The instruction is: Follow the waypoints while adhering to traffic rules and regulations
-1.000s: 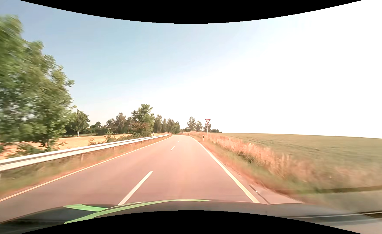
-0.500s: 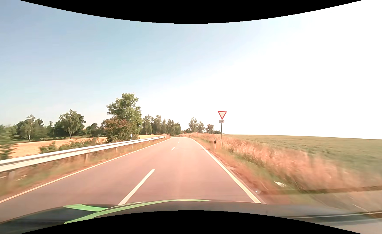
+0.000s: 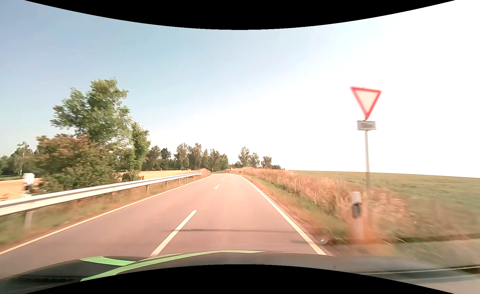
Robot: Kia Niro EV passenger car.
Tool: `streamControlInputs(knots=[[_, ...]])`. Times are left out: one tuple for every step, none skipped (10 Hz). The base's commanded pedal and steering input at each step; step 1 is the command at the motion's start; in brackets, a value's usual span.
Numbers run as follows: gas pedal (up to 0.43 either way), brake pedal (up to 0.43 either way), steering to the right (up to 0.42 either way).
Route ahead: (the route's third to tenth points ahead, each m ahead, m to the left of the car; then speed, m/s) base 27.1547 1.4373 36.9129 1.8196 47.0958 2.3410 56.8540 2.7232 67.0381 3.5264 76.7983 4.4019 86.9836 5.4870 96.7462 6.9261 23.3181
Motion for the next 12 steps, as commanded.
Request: streamControlInputs(knots=[[0.000,0.006,-0.004],[0.000,0.006,-0.004],[0.000,0.024,-0.004],[0.000,0.061,-0.004],[0.000,0.098,-0.004],[0.000,0.122,-0.004],[0.000,0.134,-0.005],[0.000,0.171,-0.006],[0.000,0.201,-0.006],[0.000,0.213,-0.007],[0.000,0.207,-0.008],[0.000,0.201,-0.008]])
